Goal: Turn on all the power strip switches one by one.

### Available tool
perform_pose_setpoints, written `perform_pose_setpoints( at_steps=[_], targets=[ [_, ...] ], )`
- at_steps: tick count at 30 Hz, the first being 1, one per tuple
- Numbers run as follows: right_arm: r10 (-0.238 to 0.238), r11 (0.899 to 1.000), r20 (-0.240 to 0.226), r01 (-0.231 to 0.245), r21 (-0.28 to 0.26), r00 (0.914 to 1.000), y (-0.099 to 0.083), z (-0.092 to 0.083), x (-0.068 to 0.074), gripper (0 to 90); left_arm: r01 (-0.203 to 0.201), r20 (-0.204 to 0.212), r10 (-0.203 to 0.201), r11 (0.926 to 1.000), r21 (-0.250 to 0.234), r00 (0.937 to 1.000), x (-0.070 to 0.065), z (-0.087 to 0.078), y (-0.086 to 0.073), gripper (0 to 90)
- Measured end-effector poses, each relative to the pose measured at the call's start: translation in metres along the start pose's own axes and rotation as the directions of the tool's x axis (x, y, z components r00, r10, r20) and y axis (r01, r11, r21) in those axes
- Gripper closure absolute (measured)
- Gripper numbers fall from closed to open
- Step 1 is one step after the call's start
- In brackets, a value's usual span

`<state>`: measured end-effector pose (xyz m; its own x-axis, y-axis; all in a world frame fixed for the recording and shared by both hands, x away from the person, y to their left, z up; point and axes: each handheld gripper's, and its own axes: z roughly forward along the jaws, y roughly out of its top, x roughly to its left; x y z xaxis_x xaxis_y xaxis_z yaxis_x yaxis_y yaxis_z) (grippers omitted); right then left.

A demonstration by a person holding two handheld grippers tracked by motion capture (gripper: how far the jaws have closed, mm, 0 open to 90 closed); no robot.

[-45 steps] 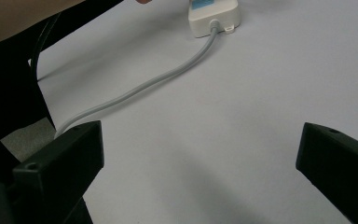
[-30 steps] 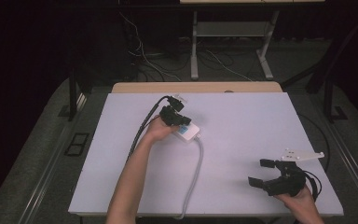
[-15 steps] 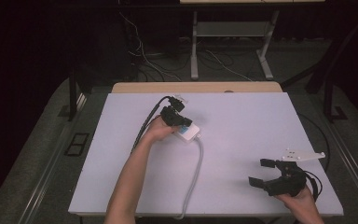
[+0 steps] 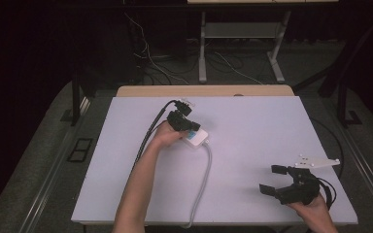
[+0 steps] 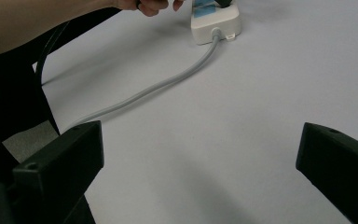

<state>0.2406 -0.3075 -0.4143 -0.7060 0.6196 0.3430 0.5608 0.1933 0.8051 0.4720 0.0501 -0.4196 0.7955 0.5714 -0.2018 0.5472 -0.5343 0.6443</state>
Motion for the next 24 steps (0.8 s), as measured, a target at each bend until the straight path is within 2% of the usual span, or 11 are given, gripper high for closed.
perform_pose_setpoints(
  at_steps=[7, 12, 16, 20, 24],
  targets=[
    [0.003, 1.000, 0.005, -0.003, 0.001, 1.0000, 0.000, 0.000, -0.001, 0.5, -0.006, -0.008, 0.006, 1.0000, 0.005, 1.0000, -0.001, 0.000, 0.001, 89.8],
    [0.008, 1.000, 0.004, -0.008, -0.001, 1.0000, 0.000, 0.000, -0.002, 0.5, -0.013, -0.047, 0.014, 0.9999, 0.008, 0.9988, -0.004, -0.002, 0.003, 89.8],
    [0.010, 1.000, 0.004, -0.010, -0.002, 0.9999, 0.000, 0.000, -0.003, 0.5, -0.013, -0.030, 0.012, 0.9995, -0.029, 0.9995, -0.003, -0.008, 0.006, 89.8],
    [0.012, 1.000, 0.006, -0.011, -0.003, 0.9999, 0.000, 0.000, -0.004, 0.5, -0.028, -0.033, 0.027, 0.9993, -0.023, 0.9991, -0.004, -0.015, 0.013, 89.8],
    [0.011, 1.000, 0.006, -0.011, -0.002, 0.9999, 0.000, 0.000, -0.003, 0.6, -0.026, -0.034, 0.025, 0.9988, -0.041, 0.9991, -0.004, -0.023, 0.021, 89.7]
  ],
)
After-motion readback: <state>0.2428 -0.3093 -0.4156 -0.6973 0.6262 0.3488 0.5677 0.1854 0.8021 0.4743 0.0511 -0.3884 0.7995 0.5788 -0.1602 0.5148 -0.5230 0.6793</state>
